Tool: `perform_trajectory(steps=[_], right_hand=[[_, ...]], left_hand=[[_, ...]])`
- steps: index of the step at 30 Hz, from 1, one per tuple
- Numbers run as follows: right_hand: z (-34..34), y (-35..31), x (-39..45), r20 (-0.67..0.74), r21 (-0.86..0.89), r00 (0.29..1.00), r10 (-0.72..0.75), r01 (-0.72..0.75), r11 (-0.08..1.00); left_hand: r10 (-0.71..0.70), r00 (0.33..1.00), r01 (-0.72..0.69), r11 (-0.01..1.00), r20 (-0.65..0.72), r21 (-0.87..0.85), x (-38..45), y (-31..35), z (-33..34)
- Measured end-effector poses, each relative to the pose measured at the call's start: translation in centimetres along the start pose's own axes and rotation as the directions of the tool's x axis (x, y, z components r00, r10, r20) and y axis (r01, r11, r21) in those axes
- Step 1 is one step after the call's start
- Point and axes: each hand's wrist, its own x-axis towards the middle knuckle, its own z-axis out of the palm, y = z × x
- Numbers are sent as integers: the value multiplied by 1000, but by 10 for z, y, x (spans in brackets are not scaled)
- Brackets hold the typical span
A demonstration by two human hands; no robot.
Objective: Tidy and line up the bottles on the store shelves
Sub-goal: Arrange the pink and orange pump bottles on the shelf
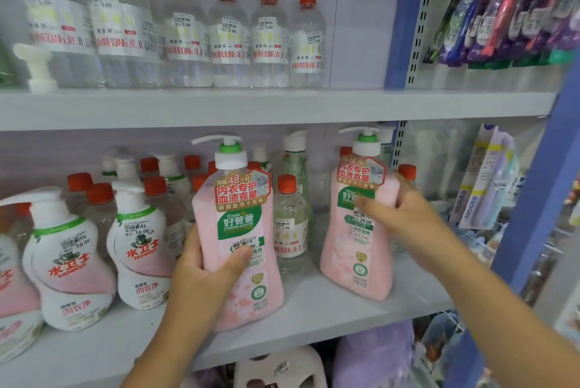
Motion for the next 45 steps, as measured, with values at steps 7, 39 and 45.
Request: perform_trajectory(steps=[7,39,45], right_hand=[[22,43,-30,-71,155,995,75,-64,986],[400,-63,-336,816,284,577,-34,-350,893],[481,-97,-379,832,278,552,-50,-337,900]], left_hand=[[-17,1000,17,1000,6,9,-4,8,1],[-132,659,97,991,-740,-89,-366,81,-418],[-174,670,129,985,-721,-118,-388,87,-507]])
